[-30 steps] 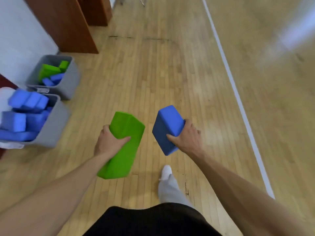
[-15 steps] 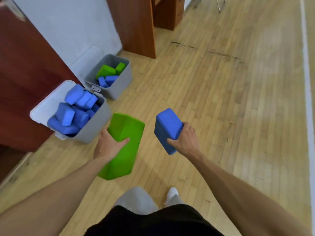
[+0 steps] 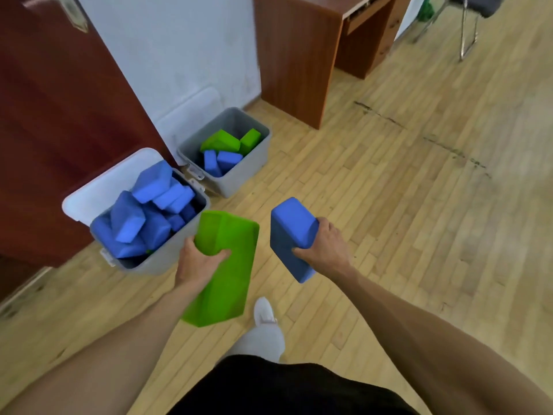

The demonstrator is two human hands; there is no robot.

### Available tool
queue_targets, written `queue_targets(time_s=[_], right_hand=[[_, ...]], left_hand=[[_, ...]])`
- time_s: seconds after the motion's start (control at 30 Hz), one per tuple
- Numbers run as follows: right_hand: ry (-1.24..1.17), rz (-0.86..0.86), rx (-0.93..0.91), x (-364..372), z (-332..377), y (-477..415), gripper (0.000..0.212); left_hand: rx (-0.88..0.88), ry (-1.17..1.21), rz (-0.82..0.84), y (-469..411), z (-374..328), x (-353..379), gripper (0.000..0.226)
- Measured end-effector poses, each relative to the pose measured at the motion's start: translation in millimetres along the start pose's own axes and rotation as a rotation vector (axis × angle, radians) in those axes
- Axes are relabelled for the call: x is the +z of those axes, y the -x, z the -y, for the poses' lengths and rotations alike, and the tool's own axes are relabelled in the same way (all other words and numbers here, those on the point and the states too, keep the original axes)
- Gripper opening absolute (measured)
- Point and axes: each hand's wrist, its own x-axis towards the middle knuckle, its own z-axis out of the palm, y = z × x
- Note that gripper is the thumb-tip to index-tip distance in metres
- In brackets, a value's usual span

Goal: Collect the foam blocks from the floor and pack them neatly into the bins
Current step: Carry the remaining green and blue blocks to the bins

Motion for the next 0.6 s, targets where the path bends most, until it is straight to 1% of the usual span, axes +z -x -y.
queue_targets(time_s=[0.13,0.27,0.33,0.43,0.6], right_hand=[[-0.031,-0.031,-0.016,-20,39,-87,0.082],[-0.072,-0.049,-0.029,-37,57,-163,0.082],[-0.082,-0.033,-0.009,-42,58,-203,0.081],[-0.047,0.015,-0.018,-46,55,-270,0.083],[-0.029,0.104,-0.044,-71,63,-389,0.084]], left_hand=[[0.011,0.005,-0.025,-75,-59,-8,0.077],[0.008,-0.012,-0.001,-141,-120,-5,0.079],[0.005,-0.065,0.011,-171,-147,3,0.077],[-0.018,-0.117,0.019,-215,-182,16,0.083],[-0.095,-0.164,-0.017,-285,-251,29,0.085]])
